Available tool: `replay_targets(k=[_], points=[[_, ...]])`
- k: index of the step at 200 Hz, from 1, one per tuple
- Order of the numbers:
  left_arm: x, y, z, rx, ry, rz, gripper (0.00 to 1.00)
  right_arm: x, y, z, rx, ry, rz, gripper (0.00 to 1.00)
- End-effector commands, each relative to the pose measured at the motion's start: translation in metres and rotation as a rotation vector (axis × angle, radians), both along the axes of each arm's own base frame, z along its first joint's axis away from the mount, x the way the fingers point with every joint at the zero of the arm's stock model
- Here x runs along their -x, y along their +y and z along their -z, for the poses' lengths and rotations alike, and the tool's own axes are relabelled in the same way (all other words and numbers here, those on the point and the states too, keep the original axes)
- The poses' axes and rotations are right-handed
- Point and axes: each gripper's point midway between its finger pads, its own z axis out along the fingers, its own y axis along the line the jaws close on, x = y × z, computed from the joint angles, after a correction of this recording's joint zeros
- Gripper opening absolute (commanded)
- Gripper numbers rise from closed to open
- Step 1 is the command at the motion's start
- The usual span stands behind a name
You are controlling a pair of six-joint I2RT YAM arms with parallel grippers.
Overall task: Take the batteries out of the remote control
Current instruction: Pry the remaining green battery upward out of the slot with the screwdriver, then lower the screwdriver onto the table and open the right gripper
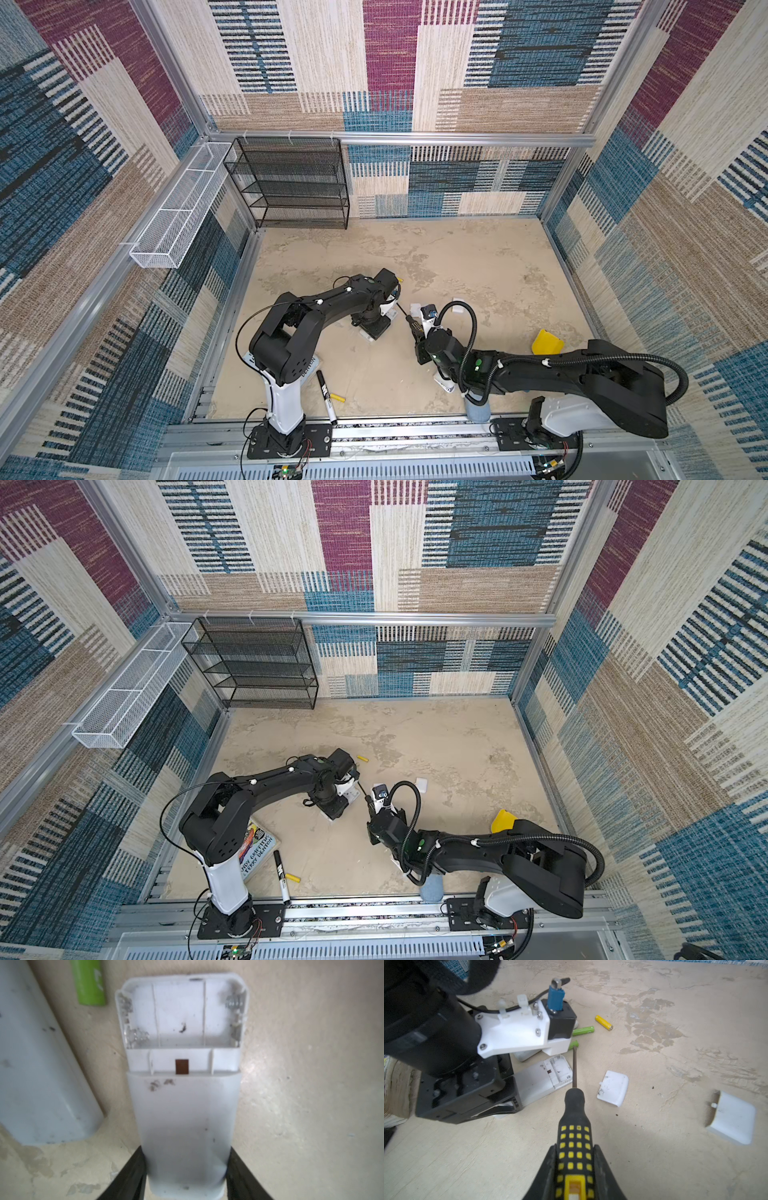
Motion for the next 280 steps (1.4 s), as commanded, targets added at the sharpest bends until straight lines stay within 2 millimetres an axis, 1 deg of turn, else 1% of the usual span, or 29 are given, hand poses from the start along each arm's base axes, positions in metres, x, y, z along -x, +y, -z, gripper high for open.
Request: replay_targets(k=[1, 37, 70, 109, 129, 136, 162, 189, 233, 280], points=[[0.026, -0.013, 0.009, 0.078, 0.131, 0.032, 0.25, -0.008, -0.008, -0.005, 0.007, -0.025, 0.037, 0.00], [0.027, -0.011, 0.008, 0.071, 0.124, 0.056, 0.27, -0.011, -0.015, 0.002, -0.007, -0.001, 0.041, 0.00], [0.028, -0.007, 0.010, 0.054, 0.120, 0.073, 0.28, -0.006, -0.008, 0.011, -0.033, 0.031, -0.010, 0.00], [0.026, -0.009, 0.006, 0.063, 0.108, 0.078, 0.30, -0.003, 0.002, 0.025, -0.037, 0.094, -0.030, 0.00], [0.024, -0.008, 0.003, 0.059, 0.097, 0.073, 0.31, 0.000, -0.001, 0.034, -0.034, 0.127, -0.018, 0.00], [0.024, -0.008, 0.003, 0.060, 0.095, 0.070, 0.35, 0.002, -0.002, 0.037, -0.029, 0.135, -0.016, 0.00], [0.023, -0.008, 0.004, 0.058, 0.097, 0.063, 0.37, 0.006, -0.003, 0.041, -0.017, 0.149, -0.034, 0.00], [0.023, -0.008, 0.004, 0.059, 0.090, 0.056, 0.39, 0.011, -0.002, 0.051, 0.007, 0.174, -0.067, 0.04], [0.019, -0.010, -0.006, 0.077, 0.056, 0.052, 0.46, 0.020, -0.003, 0.061, 0.031, 0.203, -0.103, 0.08], [0.016, -0.012, -0.010, 0.087, 0.038, 0.060, 0.49, 0.028, -0.005, 0.080, 0.063, 0.252, -0.129, 0.13]])
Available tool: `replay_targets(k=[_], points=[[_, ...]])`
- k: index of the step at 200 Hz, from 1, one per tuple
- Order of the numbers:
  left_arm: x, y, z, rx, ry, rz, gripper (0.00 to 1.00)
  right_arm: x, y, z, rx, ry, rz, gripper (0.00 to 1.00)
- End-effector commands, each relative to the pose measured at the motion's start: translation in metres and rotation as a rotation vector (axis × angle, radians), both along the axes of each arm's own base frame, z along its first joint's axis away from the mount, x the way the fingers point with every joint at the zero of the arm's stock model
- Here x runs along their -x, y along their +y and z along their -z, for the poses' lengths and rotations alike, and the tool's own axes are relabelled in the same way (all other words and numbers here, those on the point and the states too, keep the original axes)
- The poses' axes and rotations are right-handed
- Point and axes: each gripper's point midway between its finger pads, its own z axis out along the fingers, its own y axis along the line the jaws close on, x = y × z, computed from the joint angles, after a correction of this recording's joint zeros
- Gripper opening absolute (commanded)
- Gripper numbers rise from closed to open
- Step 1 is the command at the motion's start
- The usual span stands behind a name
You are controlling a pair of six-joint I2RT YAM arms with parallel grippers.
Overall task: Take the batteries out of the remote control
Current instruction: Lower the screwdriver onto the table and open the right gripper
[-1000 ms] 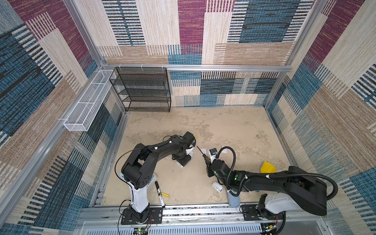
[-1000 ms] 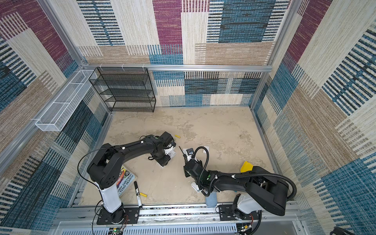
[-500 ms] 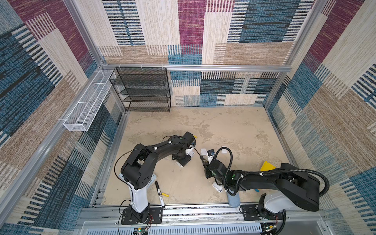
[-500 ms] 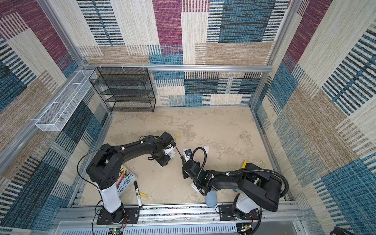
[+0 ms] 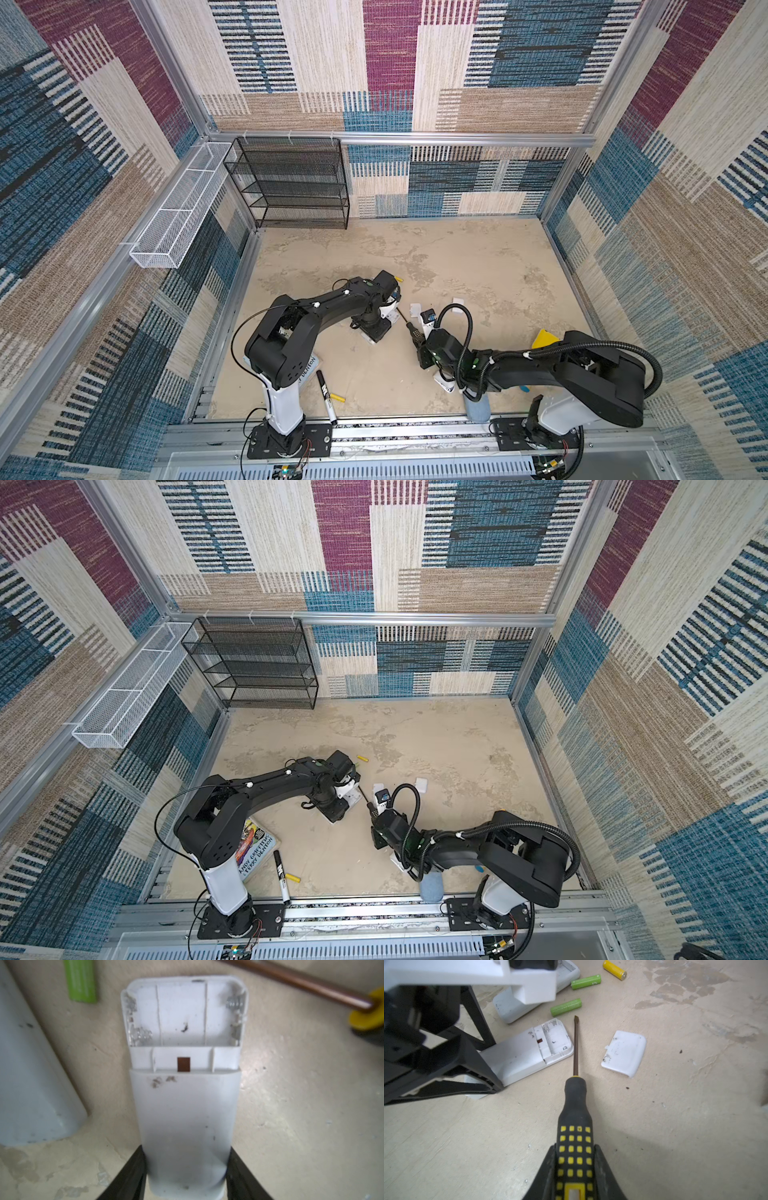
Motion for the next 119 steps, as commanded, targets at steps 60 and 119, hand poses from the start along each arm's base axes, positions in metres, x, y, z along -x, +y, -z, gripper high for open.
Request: replay_targets(k=[60, 119], points=[[0.011, -0.005, 0.000, 0.032, 0.050, 0.035, 0.50, 0.022, -0.005, 0.037, 0.079, 0.128, -0.074, 0.25], [0.010, -0.005, -0.002, 0.032, 0.042, 0.033, 0.54, 0.021, -0.002, 0.037, 0.085, 0.135, -0.076, 0.41]])
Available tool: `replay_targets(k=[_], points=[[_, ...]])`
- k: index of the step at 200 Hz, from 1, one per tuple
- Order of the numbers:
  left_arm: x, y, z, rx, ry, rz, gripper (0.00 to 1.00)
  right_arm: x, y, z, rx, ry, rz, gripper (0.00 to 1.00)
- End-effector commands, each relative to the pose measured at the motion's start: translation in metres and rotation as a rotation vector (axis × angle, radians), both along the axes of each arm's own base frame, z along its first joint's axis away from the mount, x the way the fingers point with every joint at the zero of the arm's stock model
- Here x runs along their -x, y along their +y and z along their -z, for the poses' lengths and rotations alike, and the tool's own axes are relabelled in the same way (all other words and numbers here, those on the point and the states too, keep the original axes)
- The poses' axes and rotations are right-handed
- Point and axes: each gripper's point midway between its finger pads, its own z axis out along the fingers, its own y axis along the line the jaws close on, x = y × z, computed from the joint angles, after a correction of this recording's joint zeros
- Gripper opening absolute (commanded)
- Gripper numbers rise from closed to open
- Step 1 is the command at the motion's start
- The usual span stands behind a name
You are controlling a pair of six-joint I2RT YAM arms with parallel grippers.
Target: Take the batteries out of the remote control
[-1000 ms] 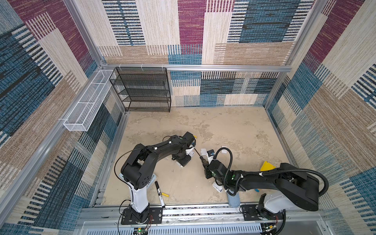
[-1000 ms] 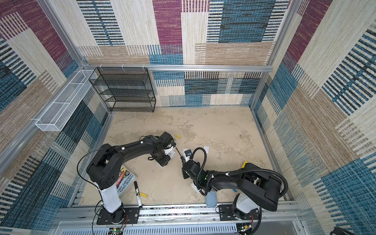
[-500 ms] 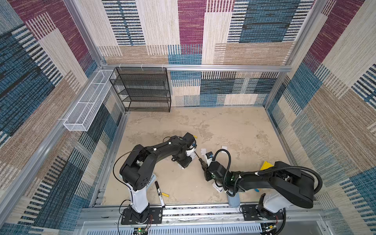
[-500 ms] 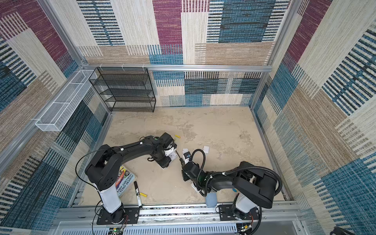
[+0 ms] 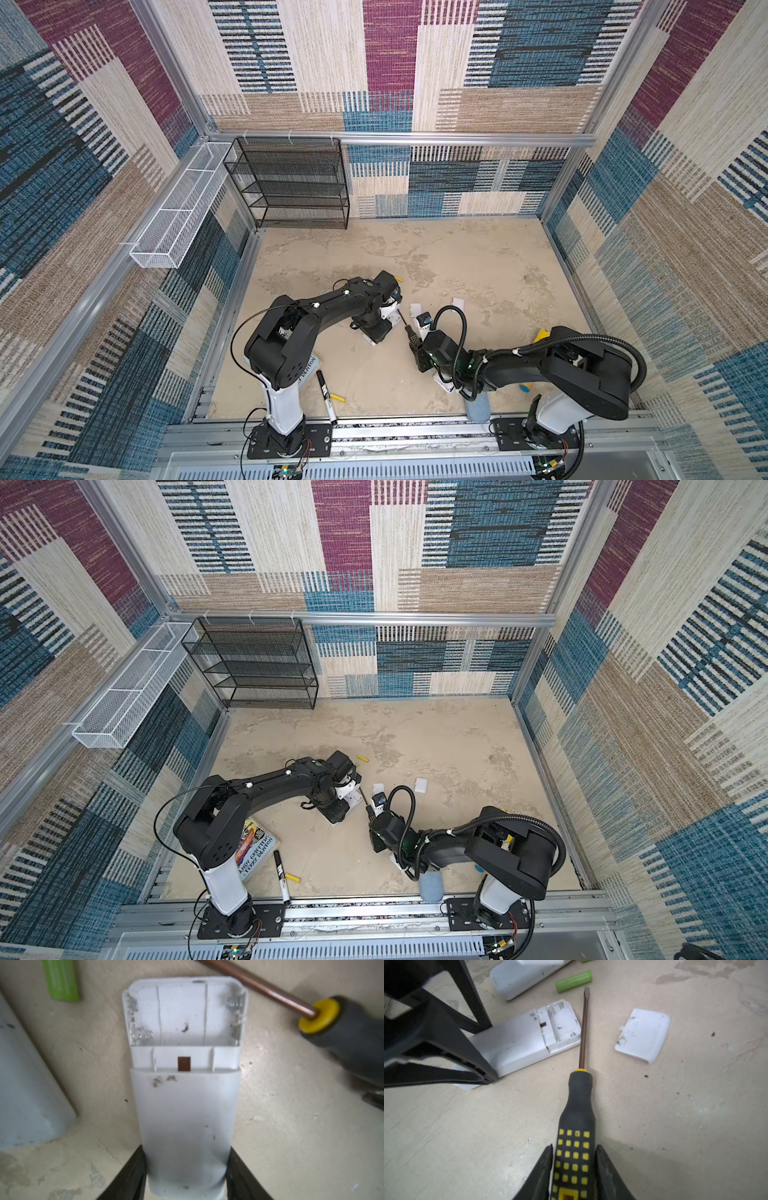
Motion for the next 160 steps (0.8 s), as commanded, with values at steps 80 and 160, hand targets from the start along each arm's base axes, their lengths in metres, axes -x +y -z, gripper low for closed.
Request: replay_targets(k=[80, 160], points=[[0.003, -0.003, -0.011, 0.020, 0.007, 0.020, 0.85, 0.001, -0.006, -0.011, 0.041, 0.021, -0.027, 0.68], [-0.011, -0.012, -0.059, 0.118, -0.103, 0.019, 0.99, -0.028, -0.010, -0.085, -0.012, -0.118, -0.028, 1.00]])
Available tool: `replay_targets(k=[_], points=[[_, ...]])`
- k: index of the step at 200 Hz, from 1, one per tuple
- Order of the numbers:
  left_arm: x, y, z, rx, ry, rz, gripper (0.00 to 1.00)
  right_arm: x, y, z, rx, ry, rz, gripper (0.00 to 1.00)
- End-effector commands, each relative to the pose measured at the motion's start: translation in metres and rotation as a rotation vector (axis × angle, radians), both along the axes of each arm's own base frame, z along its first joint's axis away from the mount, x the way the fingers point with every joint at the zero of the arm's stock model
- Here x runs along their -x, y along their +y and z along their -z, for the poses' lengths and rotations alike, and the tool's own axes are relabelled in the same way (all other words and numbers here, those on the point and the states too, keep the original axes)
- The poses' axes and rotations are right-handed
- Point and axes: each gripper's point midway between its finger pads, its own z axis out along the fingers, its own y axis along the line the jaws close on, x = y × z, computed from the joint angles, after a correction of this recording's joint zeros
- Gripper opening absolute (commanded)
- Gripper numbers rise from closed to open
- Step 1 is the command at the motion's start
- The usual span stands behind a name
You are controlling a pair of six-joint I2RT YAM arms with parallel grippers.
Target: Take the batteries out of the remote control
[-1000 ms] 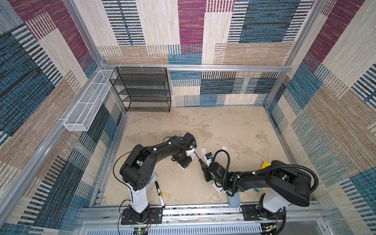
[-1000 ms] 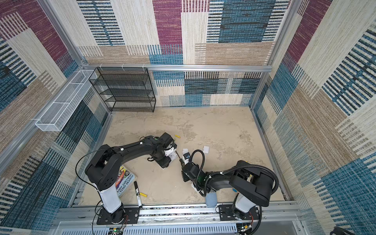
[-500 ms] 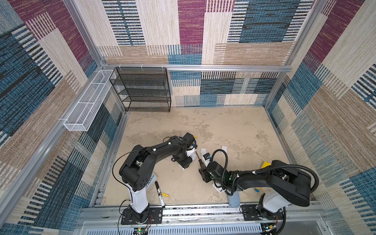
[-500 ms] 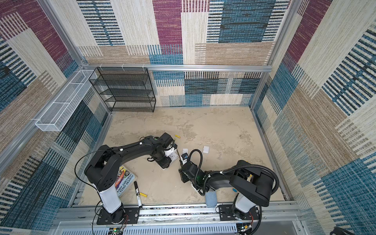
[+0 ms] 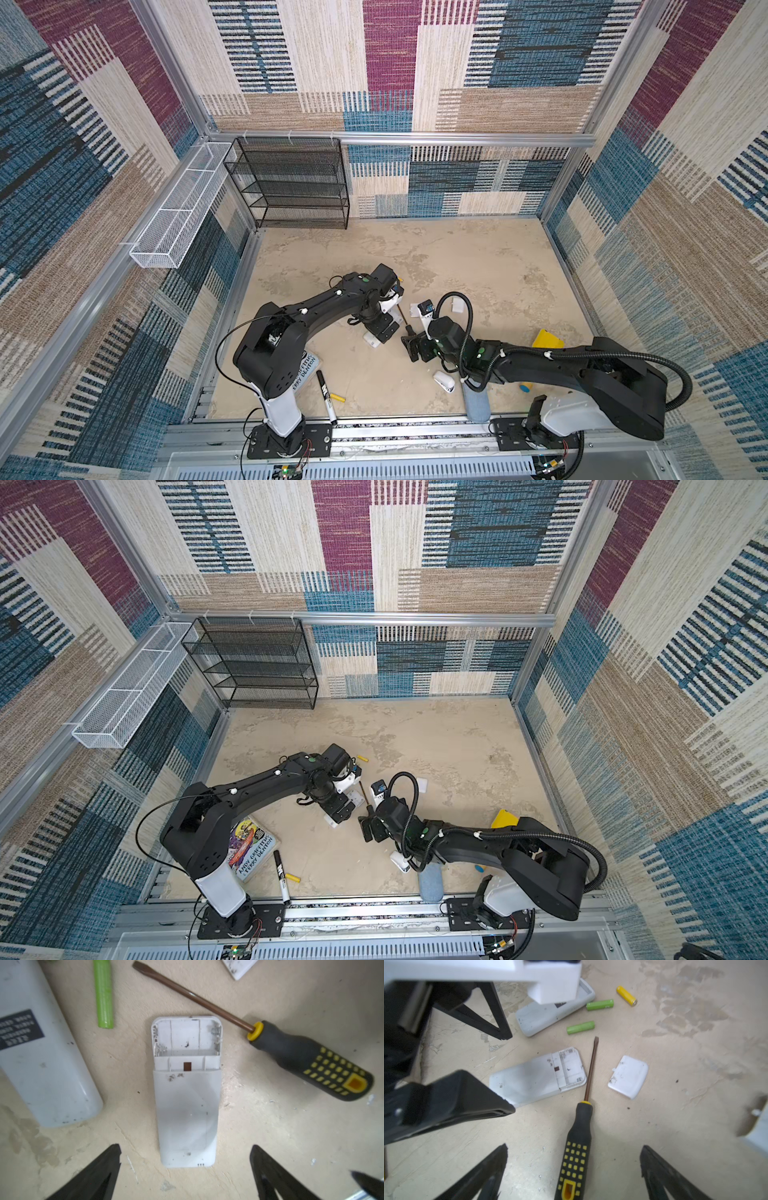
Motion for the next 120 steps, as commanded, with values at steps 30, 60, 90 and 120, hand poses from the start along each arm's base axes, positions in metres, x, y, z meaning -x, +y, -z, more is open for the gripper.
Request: replay_targets(k=[30, 60, 90, 120], points=[[-0.024, 0.007, -0.055, 0.111, -0.145, -0.032, 0.99, -0.039, -0.037, -0.063, -0.005, -0.128, 0.086, 1.00], [-0.052, 0.038, -0.099, 0.214, -0.323, -0.144, 0.99, -0.076, -0.100, -0.095, -0.002, -0.206, 0.214, 1.00], [-0.071, 0.081, -0.123, 0.294, -0.484, -0.280, 0.99, -0.102, -0.163, -0.102, 0.014, -0.245, 0.332, 1.00], [-0.080, 0.123, -0.121, 0.287, -0.558, -0.403, 0.99, -0.120, -0.207, -0.091, 0.056, -0.286, 0.424, 1.00]])
